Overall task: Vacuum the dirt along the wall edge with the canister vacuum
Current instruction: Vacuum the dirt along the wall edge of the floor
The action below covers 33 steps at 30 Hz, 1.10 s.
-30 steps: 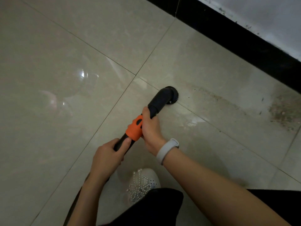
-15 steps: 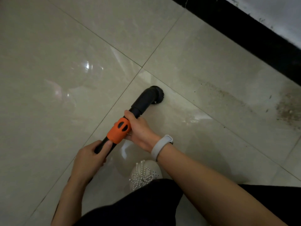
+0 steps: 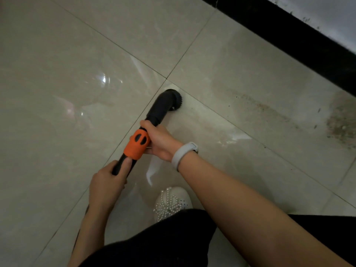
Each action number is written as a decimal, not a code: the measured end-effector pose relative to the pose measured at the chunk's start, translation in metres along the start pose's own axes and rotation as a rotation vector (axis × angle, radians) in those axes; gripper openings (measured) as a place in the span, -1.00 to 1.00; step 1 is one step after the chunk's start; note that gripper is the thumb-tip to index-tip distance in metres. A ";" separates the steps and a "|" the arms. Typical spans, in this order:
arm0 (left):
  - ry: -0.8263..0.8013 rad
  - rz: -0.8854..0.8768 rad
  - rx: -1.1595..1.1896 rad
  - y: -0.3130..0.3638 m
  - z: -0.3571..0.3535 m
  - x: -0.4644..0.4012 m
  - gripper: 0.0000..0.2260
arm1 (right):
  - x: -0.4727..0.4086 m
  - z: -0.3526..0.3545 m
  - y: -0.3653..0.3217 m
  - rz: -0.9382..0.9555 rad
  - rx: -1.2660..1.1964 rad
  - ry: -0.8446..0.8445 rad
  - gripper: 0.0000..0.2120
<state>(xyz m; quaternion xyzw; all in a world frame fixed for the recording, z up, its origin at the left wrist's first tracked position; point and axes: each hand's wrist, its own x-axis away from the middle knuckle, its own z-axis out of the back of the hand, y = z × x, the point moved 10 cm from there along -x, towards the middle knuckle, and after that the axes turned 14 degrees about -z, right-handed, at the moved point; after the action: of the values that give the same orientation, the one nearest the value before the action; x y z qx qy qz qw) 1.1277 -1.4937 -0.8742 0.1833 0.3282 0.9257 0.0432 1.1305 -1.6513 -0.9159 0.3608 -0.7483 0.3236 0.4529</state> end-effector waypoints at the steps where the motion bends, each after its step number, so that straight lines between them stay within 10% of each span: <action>1: -0.001 0.009 0.025 -0.002 0.000 0.001 -0.47 | -0.001 -0.003 0.002 -0.007 -0.003 -0.010 -0.86; 12: -0.412 -0.080 0.201 0.036 -0.079 0.007 -0.57 | 0.034 0.104 0.041 0.056 -0.363 0.087 -0.90; 24: -0.193 -0.093 0.142 0.073 -0.066 -0.022 -0.48 | 0.029 0.091 -0.033 0.142 -0.219 0.118 -0.87; 33: -0.384 -0.161 0.118 0.101 -0.112 -0.005 -0.47 | 0.042 0.167 -0.001 0.230 -0.279 0.542 -0.68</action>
<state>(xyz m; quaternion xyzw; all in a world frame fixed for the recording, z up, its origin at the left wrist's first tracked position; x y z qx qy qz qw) 1.0955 -1.6402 -0.8937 0.3315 0.3809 0.8466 0.1680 1.0432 -1.7972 -0.9409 0.1091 -0.6735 0.3510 0.6413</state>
